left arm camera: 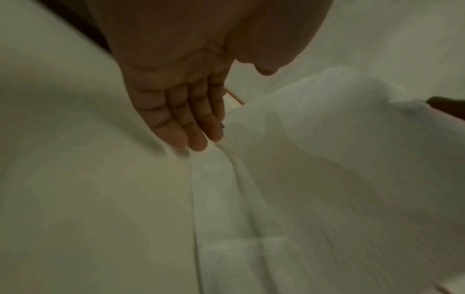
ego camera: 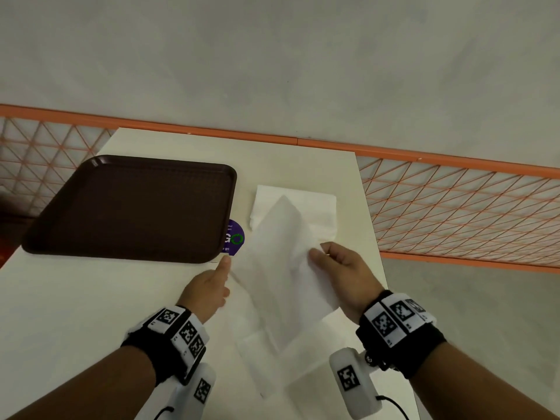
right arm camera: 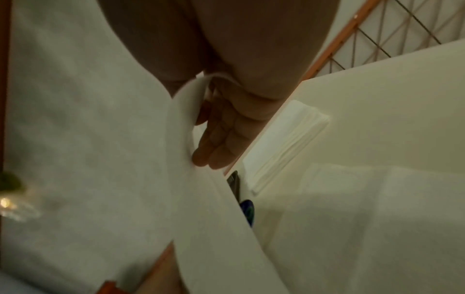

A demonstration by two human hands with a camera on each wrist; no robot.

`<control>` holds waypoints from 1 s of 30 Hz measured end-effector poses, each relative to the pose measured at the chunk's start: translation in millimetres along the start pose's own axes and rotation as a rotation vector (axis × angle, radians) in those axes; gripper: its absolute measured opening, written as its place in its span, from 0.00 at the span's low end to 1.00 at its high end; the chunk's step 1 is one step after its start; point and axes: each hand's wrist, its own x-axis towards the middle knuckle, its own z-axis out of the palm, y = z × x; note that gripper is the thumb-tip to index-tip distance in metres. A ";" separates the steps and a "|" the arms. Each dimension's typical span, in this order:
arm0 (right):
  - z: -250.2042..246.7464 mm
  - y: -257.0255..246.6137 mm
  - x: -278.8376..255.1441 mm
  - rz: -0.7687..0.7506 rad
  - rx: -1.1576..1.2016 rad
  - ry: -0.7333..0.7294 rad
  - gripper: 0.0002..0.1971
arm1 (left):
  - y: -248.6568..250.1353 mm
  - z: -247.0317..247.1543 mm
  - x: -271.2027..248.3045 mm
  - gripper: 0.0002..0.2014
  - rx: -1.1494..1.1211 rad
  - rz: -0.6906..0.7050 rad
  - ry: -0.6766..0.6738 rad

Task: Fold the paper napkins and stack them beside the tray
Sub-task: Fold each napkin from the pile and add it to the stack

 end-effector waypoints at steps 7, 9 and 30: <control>1.7 -17.0 2.6 0.113 0.369 0.023 0.07 | 12.4 14.6 -14.5 0.36 -0.449 -0.232 -0.332; 0.0 -17.0 1.3 0.120 0.404 0.019 0.08 | 11.8 20.7 -13.4 0.36 -0.520 -0.273 -0.392; -37.0 -14.1 18.0 -0.146 0.023 0.111 0.27 | 63.0 -17.3 0.9 0.09 -0.162 0.404 -0.125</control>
